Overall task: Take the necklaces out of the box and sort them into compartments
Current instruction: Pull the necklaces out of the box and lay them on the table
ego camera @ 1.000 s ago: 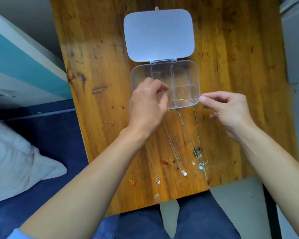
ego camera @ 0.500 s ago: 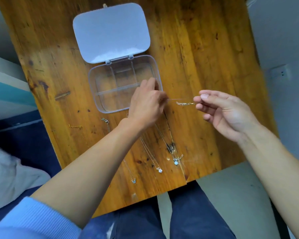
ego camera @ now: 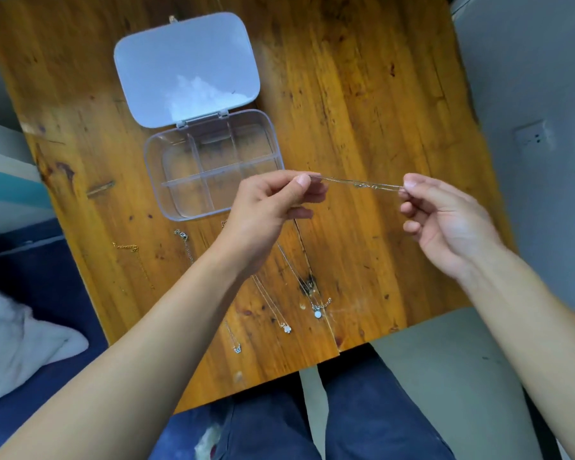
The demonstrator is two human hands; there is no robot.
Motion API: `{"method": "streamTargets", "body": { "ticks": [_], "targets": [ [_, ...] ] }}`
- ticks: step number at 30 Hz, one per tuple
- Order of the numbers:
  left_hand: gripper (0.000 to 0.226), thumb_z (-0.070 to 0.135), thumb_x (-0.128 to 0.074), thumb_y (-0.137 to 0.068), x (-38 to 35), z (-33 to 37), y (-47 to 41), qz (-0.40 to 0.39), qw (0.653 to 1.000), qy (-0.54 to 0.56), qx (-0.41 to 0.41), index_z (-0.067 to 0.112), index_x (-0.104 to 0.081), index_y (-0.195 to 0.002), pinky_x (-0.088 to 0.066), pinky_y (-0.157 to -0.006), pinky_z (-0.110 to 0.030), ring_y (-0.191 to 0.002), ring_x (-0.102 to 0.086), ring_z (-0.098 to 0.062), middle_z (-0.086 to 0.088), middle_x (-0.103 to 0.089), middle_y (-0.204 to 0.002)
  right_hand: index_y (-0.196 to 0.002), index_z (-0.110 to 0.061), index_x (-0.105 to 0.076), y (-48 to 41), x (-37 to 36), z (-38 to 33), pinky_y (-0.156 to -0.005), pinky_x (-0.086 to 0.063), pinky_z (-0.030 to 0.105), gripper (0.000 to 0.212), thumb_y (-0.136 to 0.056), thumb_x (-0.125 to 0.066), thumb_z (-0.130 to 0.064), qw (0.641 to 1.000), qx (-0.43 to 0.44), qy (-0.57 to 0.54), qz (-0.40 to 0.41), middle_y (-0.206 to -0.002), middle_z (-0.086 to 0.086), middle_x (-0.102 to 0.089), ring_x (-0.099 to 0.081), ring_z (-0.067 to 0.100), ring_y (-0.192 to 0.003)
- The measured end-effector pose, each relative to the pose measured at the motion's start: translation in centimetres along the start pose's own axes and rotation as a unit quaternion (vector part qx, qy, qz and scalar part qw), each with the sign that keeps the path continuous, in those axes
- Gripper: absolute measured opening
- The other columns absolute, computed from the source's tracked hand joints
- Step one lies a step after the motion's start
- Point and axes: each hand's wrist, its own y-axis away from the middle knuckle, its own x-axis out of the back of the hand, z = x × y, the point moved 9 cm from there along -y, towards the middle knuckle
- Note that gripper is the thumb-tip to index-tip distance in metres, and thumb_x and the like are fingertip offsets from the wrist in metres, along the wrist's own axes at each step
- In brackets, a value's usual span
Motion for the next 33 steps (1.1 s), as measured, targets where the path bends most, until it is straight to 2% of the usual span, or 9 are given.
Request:
{"method": "streamTargets", "body": {
  "ticks": [5,8,12,19,21,23,27,31,33],
  "targets": [
    [0.019,0.011,-0.049,-0.092,-2.5,-4.0,0.0,0.059,0.922,0.343,0.17,0.011,-0.06,-0.076,-0.052,-0.079,-0.032,-0.086,-0.072,-0.024,-0.008,-0.071,-0.078,-0.097,-0.016,-0.068,0.3,-0.1,0.3,-0.045,-0.036,0.018,0.016,-0.084,-0.065,-0.006,0.998,-0.017,0.006,-0.064,-0.073,-0.002,-0.064,-0.056,0.009,-0.064],
    [0.021,0.014,-0.05,-0.09,-3.2,-5.7,0.1,0.08,0.886,0.407,0.208,0.013,-0.055,-0.07,-0.051,-0.075,-0.033,-0.073,-0.069,-0.021,-0.004,-0.063,-0.067,-0.096,-0.015,-0.067,0.4,0.6,0.9,-0.044,-0.036,0.018,0.017,-0.084,-0.063,-0.004,0.997,-0.03,-0.01,-0.07,-0.073,-0.002,-0.064,-0.057,0.009,-0.064],
    [0.024,0.02,-0.05,-0.089,-3.2,-6.6,0.0,0.073,0.886,0.408,0.21,0.016,-0.05,-0.066,-0.047,-0.071,-0.033,-0.066,-0.057,-0.018,-0.001,-0.053,-0.065,-0.096,-0.009,-0.069,0.2,2.5,2.5,-0.045,-0.043,0.016,0.016,-0.082,-0.067,-0.001,0.999,-0.039,0.022,-0.026,-0.075,0.003,-0.069,-0.063,0.009,-0.063],
    [0.02,0.014,-0.047,-0.092,0.1,-3.8,-0.6,0.066,0.966,0.212,0.134,0.014,-0.053,-0.073,-0.041,-0.055,-0.024,-0.059,-0.05,-0.013,-0.002,-0.059,-0.066,-0.09,-0.004,-0.072,-0.2,6.3,5.1,-0.052,-0.052,0.017,0.008,-0.082,-0.073,-0.006,0.992,-0.044,0.117,0.022,-0.082,0.012,-0.077,-0.073,0.014,-0.07],
    [0.019,0.008,-0.051,-0.09,1.3,-2.8,-0.9,0.093,0.988,0.073,0.101,0.01,-0.058,-0.072,-0.042,-0.052,-0.024,-0.054,-0.05,-0.013,-0.004,-0.06,-0.064,-0.087,-0.005,-0.073,-0.1,6.7,5.9,-0.051,-0.051,0.017,0.005,-0.082,-0.073,-0.007,0.987,-0.04,0.154,0.02,-0.082,0.011,-0.077,-0.073,0.015,-0.07],
    [0.018,0.007,-0.057,-0.088,2.2,-0.9,-1.5,0.126,0.98,-0.15,0.043,0.004,-0.062,-0.071,-0.043,-0.052,-0.027,-0.051,-0.05,-0.011,-0.006,-0.059,-0.063,-0.081,-0.009,-0.074,0.2,6.9,6.7,-0.05,-0.049,0.017,0.002,-0.083,-0.074,-0.008,0.976,-0.02,0.218,0.019,-0.08,0.01,-0.076,-0.072,0.015,-0.071],
    [0.014,0.018,-0.059,-0.082,-0.2,3.5,-2.4,0.143,0.834,-0.517,-0.128,0.009,-0.066,-0.074,-0.048,-0.061,-0.033,-0.067,-0.06,-0.021,-0.005,-0.065,-0.07,-0.072,-0.018,-0.074,0.8,6.4,8.4,-0.052,-0.045,0.021,0.01,-0.081,-0.077,-0.013,0.939,0.035,0.342,0.005,-0.066,-0.001,-0.069,-0.06,0.01,-0.06],
    [0.021,0.018,-0.053,-0.086,-4.3,3.3,-4.7,0.085,0.674,-0.702,-0.211,0.006,-0.07,-0.091,-0.039,-0.077,-0.042,-0.095,-0.054,-0.034,-0.014,-0.065,-0.095,-0.072,-0.023,-0.073,2.0,5.2,9.7,-0.055,-0.04,0.017,0.01,-0.08,-0.078,-0.023,0.887,0.083,0.453,-0.018,-0.06,-0.012,-0.063,-0.055,0.003,-0.056],
    [0.023,0.015,-0.05,-0.087,-5.4,2.7,-5.6,0.067,0.626,-0.742,-0.229,0.004,-0.071,-0.092,-0.036,-0.081,-0.044,-0.095,-0.051,-0.034,-0.015,-0.065,-0.094,-0.072,-0.024,-0.072,2.4,4.5,10.1,-0.058,-0.046,0.021,0.01,-0.08,-0.078,-0.026,0.862,0.116,0.493,-0.028,-0.061,-0.013,-0.064,-0.059,0.003,-0.06]
  ]
}}
